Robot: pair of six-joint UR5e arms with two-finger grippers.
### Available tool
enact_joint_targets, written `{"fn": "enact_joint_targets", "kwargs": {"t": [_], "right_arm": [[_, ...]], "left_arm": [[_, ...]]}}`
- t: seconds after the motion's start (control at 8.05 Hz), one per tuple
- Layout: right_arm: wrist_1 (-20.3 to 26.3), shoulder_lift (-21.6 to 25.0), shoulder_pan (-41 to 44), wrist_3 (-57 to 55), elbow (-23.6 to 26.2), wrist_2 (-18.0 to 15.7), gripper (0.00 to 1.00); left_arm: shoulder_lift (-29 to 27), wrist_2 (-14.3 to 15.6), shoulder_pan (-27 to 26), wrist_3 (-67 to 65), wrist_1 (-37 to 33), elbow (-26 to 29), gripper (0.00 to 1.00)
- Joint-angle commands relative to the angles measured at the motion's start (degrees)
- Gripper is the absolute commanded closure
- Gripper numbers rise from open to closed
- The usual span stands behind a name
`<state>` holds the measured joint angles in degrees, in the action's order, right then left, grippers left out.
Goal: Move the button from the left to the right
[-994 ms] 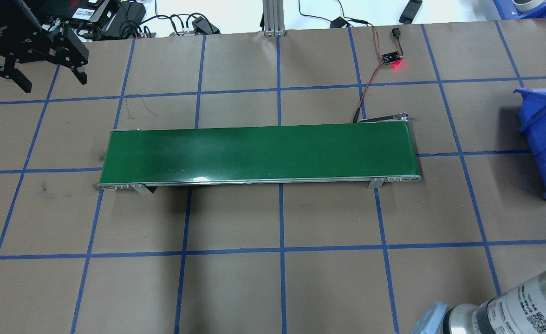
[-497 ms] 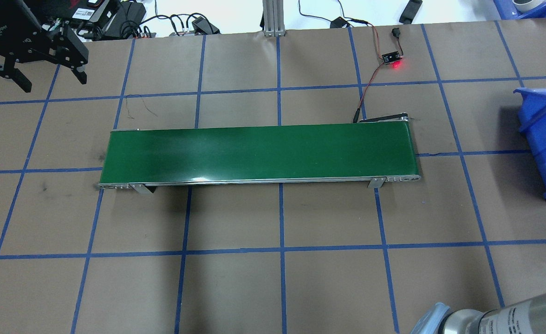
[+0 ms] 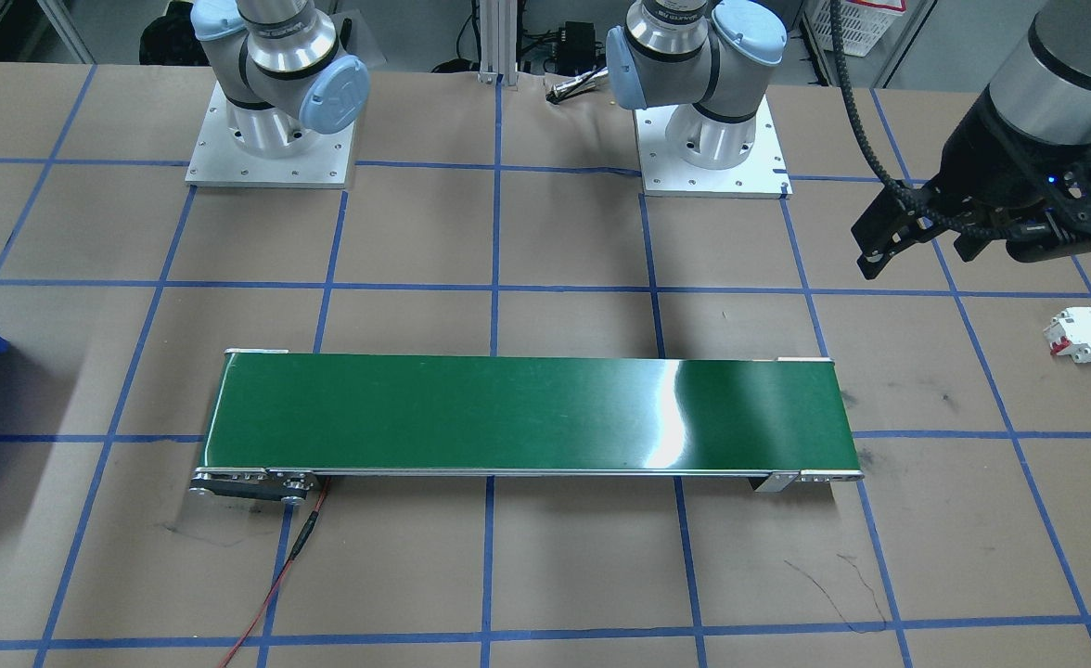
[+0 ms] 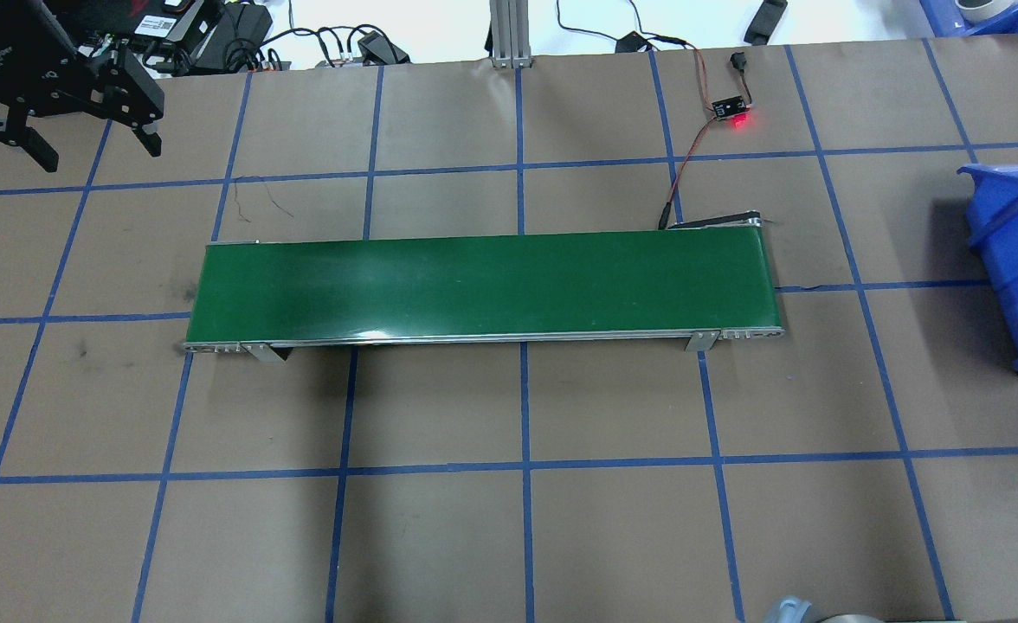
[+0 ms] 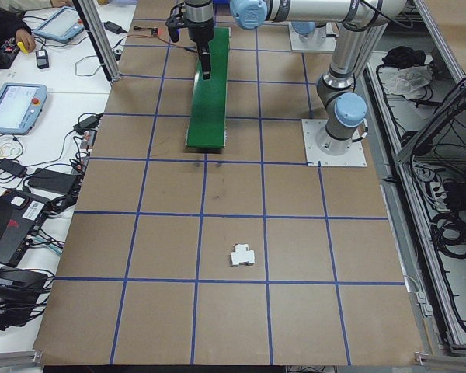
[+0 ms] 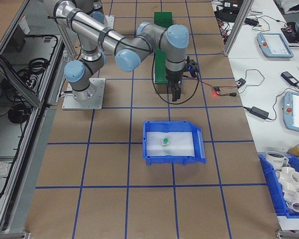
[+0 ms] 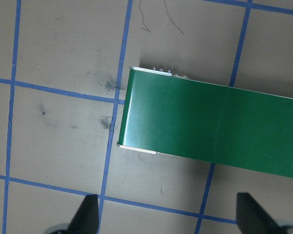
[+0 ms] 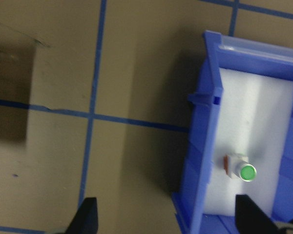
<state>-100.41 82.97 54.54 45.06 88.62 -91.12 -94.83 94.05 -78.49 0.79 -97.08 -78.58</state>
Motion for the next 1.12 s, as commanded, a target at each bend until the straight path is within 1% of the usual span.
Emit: {"fn": "enact_joint_targets", "kwargs": {"t": [0.0, 0.12, 0.37, 0.5, 0.62, 0.75, 0.99], "right_arm": [[-0.13, 3.75, 14.75, -16.26, -0.38, 1.39, 0.00], [0.30, 4.99, 19.16, -21.89, -0.46, 1.47, 0.00], [0.22, 6.32, 28.47, -29.72, -0.47, 1.21, 0.00], [-0.04, 6.50, 34.09, -33.25, -0.47, 0.25, 0.00], [-0.13, 6.33, 38.06, -39.20, -0.47, -1.41, 0.00], [-0.31, 5.98, 40.80, -43.17, -0.47, -0.99, 0.00], [-0.57, 5.80, 42.23, -45.39, -0.20, -0.90, 0.00]], "left_arm": [[0.08, 0.00, 0.00, 0.00, 0.05, 0.18, 0.00], [-0.09, -0.01, 0.00, 0.00, 0.05, 0.18, 0.00], [-0.09, -0.01, -0.09, 0.00, 0.13, 0.09, 0.00], [-0.09, 0.08, -0.09, 0.09, 0.13, 0.00, 0.00], [0.00, 0.08, -0.09, 0.09, 0.13, 0.00, 0.00], [0.00, 0.08, -0.09, 0.09, 0.05, -0.08, 0.00], [0.00, 0.08, -0.09, 0.09, 0.13, 0.00, 0.00]]}}
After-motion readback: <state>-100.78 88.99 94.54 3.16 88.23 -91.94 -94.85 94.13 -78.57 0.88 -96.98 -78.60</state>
